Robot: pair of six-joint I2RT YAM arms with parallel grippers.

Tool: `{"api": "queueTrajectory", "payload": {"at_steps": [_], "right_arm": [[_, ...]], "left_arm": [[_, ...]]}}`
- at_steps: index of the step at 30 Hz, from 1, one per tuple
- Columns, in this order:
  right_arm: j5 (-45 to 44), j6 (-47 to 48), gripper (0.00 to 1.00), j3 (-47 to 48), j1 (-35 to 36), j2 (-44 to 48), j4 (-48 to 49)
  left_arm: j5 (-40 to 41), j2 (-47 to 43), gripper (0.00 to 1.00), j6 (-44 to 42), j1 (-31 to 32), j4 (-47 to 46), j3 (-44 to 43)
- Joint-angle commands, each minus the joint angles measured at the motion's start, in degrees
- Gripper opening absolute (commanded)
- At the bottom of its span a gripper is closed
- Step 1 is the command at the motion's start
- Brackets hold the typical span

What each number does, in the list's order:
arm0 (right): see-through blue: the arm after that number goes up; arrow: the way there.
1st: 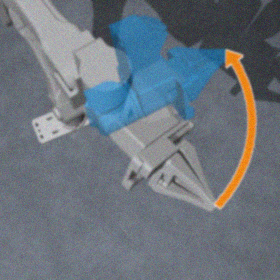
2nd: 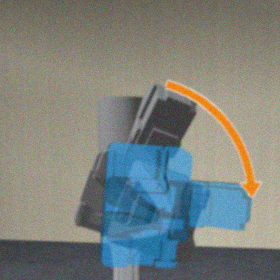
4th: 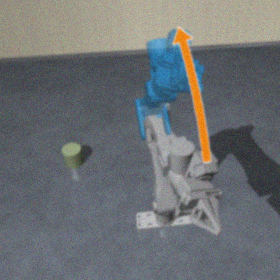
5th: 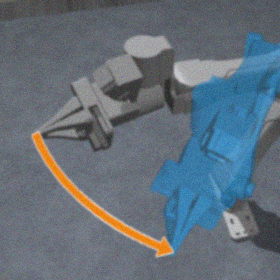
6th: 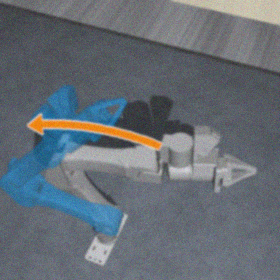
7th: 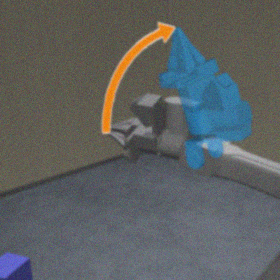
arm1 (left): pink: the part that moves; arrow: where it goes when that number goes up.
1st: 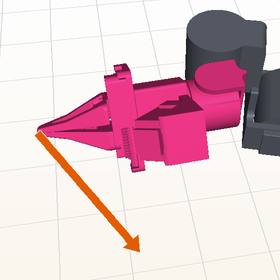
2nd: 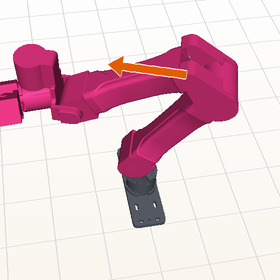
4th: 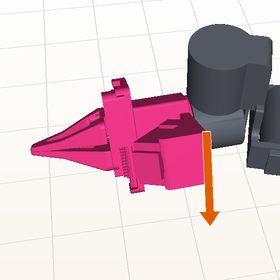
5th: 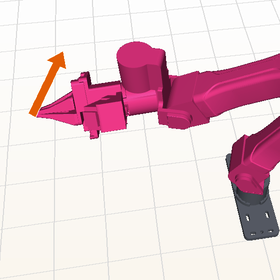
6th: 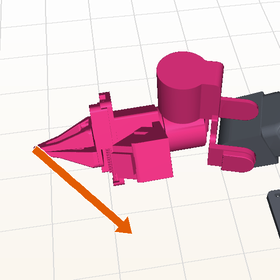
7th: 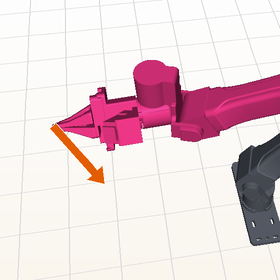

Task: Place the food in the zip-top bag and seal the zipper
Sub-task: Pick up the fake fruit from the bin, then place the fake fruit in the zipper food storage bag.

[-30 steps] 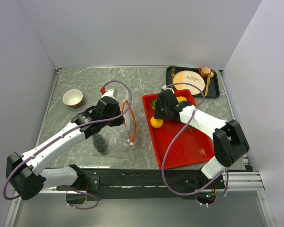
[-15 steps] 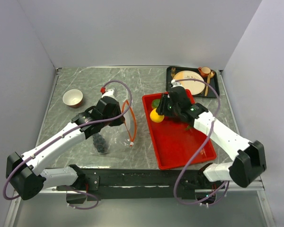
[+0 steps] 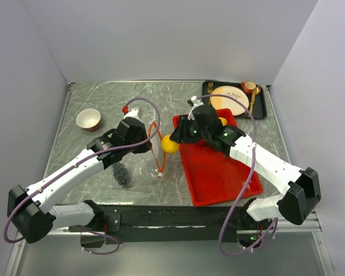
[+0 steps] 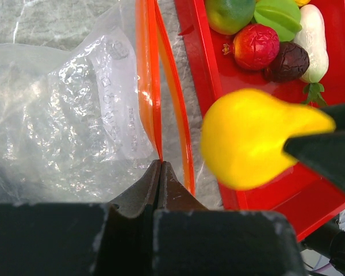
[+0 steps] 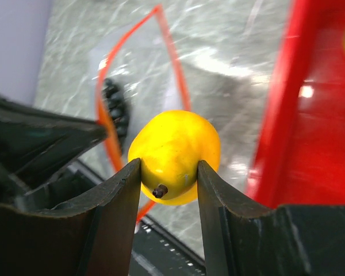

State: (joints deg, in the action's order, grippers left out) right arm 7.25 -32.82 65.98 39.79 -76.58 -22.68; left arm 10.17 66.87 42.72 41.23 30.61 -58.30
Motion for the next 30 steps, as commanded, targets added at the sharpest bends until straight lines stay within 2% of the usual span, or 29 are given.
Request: {"api": "queueTrajectory", "payload": {"at_steps": [1, 6, 19, 23, 25, 26, 28, 29, 30], "right_arm": [[4.08, -2.07, 0.00, 3.63, 2.31, -2.26, 5.09], [6.73, -3.83, 0.01, 2.67, 3.80, -5.42, 9.13], [9.01, -4.10, 0.04, 4.42, 4.68, -10.08, 10.37], [11.91, -3.48, 0.09, 6.44, 4.86, -11.57, 10.29], [13.32, -2.61, 0.17, 7.32, 4.94, -12.19, 9.15], [13.58, -2.34, 0.33, 7.67, 5.12, -12.45, 8.88], [12.89, -1.46, 0.50, 7.33, 5.03, -11.85, 8.70], [12.53, -1.11, 0.68, 6.46, 5.03, -10.80, 8.79], [12.09, -0.93, 0.75, 6.01, 5.03, -10.18, 8.88]], "left_arm": [[-0.68, -1.39, 0.01, 0.00, 0.25, -2.40, -0.06], [-0.33, -2.62, 0.01, 0.00, 0.34, -2.84, 0.65], [0.72, -6.58, 0.01, -0.27, 0.34, -2.31, 1.35], [0.81, -6.93, 0.01, -0.18, 0.34, -2.22, 1.97], [2.21, -7.02, 0.01, -0.18, 0.34, -1.26, 1.88], [2.48, -7.02, 0.01, -0.18, 0.34, -1.17, 1.79], [2.74, -7.46, 0.01, -0.36, 0.34, -1.17, 1.61], [2.83, -7.54, 0.01, -0.44, 0.34, -1.34, 1.61], [3.01, -7.72, 0.01, -0.36, 0.34, -1.26, 1.61]]}}
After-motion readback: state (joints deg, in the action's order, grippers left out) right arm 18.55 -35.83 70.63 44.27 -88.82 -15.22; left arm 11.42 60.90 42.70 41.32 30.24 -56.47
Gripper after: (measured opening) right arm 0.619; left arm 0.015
